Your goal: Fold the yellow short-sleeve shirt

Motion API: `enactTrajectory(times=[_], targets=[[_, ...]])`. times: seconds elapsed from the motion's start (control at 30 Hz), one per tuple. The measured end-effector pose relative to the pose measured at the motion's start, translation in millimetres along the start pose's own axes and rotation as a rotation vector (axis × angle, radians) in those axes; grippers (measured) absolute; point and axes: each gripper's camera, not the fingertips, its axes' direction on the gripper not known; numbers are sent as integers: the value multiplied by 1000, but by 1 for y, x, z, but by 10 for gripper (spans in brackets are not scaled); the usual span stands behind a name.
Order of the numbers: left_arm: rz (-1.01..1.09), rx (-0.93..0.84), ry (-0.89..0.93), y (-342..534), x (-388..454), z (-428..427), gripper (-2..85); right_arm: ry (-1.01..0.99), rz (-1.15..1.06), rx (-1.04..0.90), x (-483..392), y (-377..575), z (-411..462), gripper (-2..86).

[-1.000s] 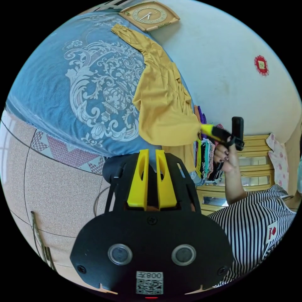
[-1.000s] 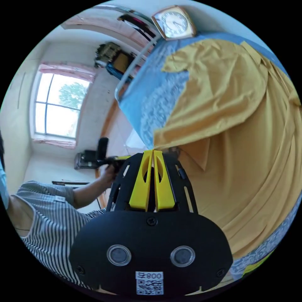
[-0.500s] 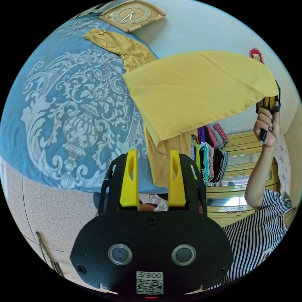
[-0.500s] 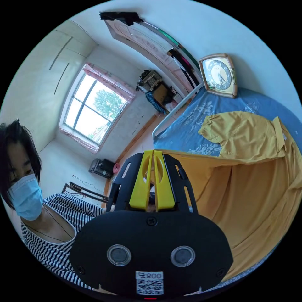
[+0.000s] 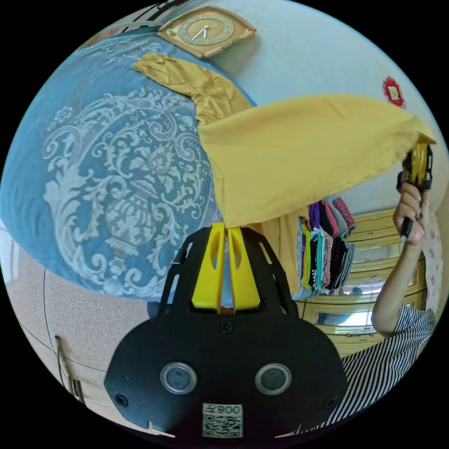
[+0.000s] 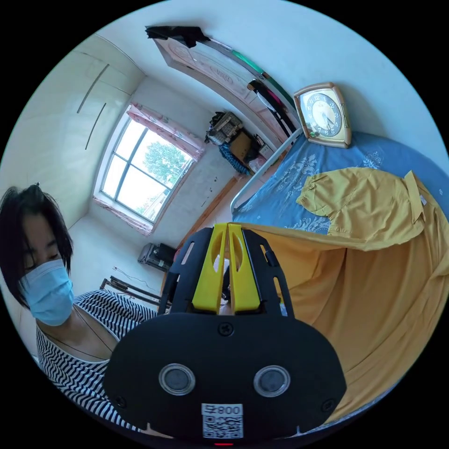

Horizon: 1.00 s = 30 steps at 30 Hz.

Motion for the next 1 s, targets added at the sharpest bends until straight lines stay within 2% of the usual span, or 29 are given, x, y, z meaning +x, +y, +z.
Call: enactTrajectory(times=[0.2, 0.4, 0.53, 0.67, 0.87, 1.0], targets=[[85, 96, -87, -3, 3, -93, 7, 11, 12, -8, 25, 28, -24, 2], [210, -74, -268, -14, 24, -102, 6, 115, 204, -138, 92, 100, -5, 1], [156, -177, -272, -18, 21, -85, 7, 174, 385, -260, 156, 147, 28, 1], [101, -187, -267, -22, 27, -90, 9, 242, 494, -381, 202, 168, 58, 2], [76, -148, -300, -33, 51, -120, 17, 169, 447, -444, 206, 154, 83, 6], [150, -98, -225, -53, 90, -131, 32, 221, 443, -457, 206, 146, 94, 15]])
